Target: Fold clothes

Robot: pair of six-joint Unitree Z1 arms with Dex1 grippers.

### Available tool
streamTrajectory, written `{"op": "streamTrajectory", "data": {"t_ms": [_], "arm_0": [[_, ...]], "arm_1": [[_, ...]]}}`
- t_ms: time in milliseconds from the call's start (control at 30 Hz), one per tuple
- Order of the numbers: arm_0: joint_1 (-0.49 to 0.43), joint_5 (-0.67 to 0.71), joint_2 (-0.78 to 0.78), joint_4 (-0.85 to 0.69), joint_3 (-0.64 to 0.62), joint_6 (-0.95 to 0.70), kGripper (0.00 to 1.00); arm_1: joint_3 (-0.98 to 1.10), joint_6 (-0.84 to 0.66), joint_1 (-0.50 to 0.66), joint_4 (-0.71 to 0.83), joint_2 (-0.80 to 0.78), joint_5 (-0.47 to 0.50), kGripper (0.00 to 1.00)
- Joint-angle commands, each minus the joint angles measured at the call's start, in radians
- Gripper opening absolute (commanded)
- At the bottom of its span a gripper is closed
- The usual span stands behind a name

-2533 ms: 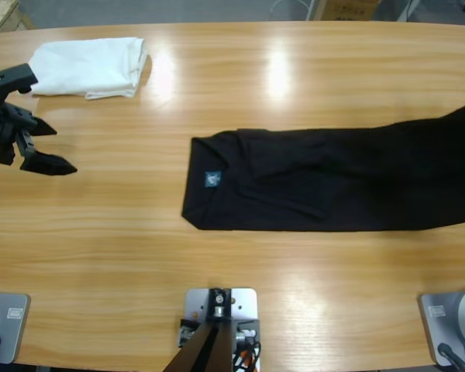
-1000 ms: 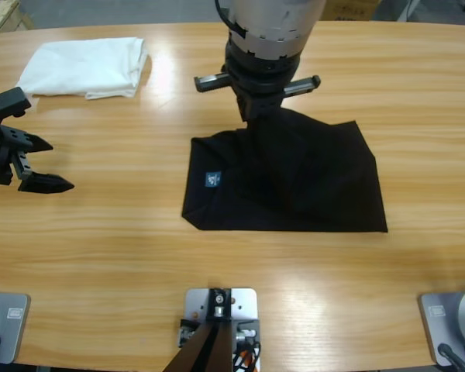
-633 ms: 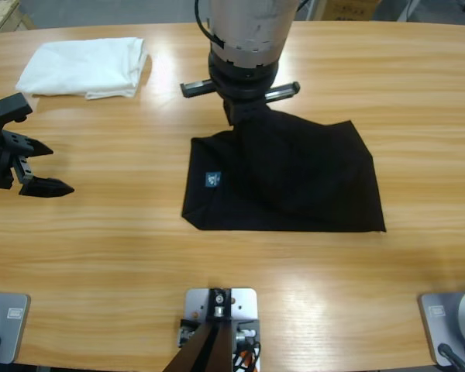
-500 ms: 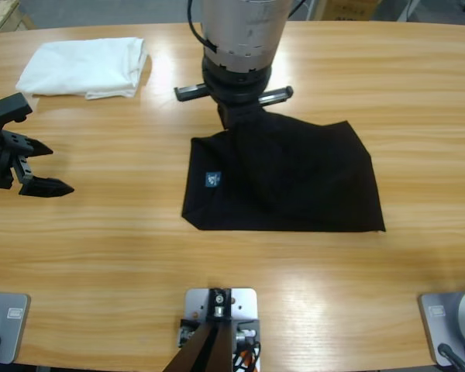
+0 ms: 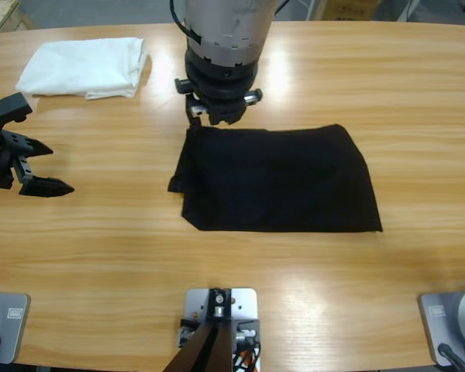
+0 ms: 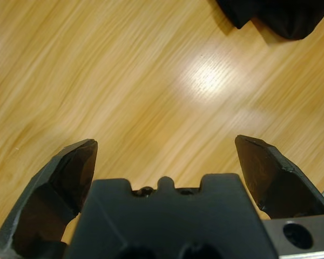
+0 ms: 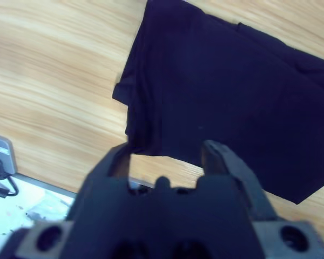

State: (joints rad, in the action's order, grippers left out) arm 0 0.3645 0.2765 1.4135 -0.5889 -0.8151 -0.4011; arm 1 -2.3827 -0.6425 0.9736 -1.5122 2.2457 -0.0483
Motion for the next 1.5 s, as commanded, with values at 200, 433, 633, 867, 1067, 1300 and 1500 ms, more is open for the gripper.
{"op": "streamTrajectory", "data": {"t_ms": [200, 433, 633, 867, 1067, 1300, 1500], "arm_0": [[0.059, -0.027, -0.008, 0.027, -0.006, 0.194, 0.93], [0.468, -0.23, 0.121, 0.026, -0.245, 0.587, 0.751], [0.606, -0.198, 0.396, 0.027, -0.507, 0.892, 0.0], [0.668, -0.204, 0.537, -0.009, -0.548, 0.992, 0.0], [0.685, -0.204, 0.578, -0.038, -0.51, 1.142, 0.0], [0.685, -0.204, 0.638, -0.085, -0.485, 1.222, 0.0], [0.689, -0.204, 0.656, -0.085, -0.481, 1.226, 0.0]], "arm_1": [[0.537, 0.119, -0.324, 0.106, -0.414, -0.035, 0.783], [0.951, 0.329, -0.489, 0.404, -0.528, -0.131, 0.0], [1.039, 0.403, -0.598, 0.525, -0.485, -0.198, 0.0], [1.11, 0.446, -0.671, 0.639, -0.402, -0.302, 0.0], [1.192, 0.458, -0.721, 0.783, -0.341, -0.361, 0.0], [1.189, 0.456, -0.722, 0.8, -0.276, -0.381, 0.0], [1.195, 0.457, -0.722, 0.81, -0.259, -0.381, 0.0]]}}
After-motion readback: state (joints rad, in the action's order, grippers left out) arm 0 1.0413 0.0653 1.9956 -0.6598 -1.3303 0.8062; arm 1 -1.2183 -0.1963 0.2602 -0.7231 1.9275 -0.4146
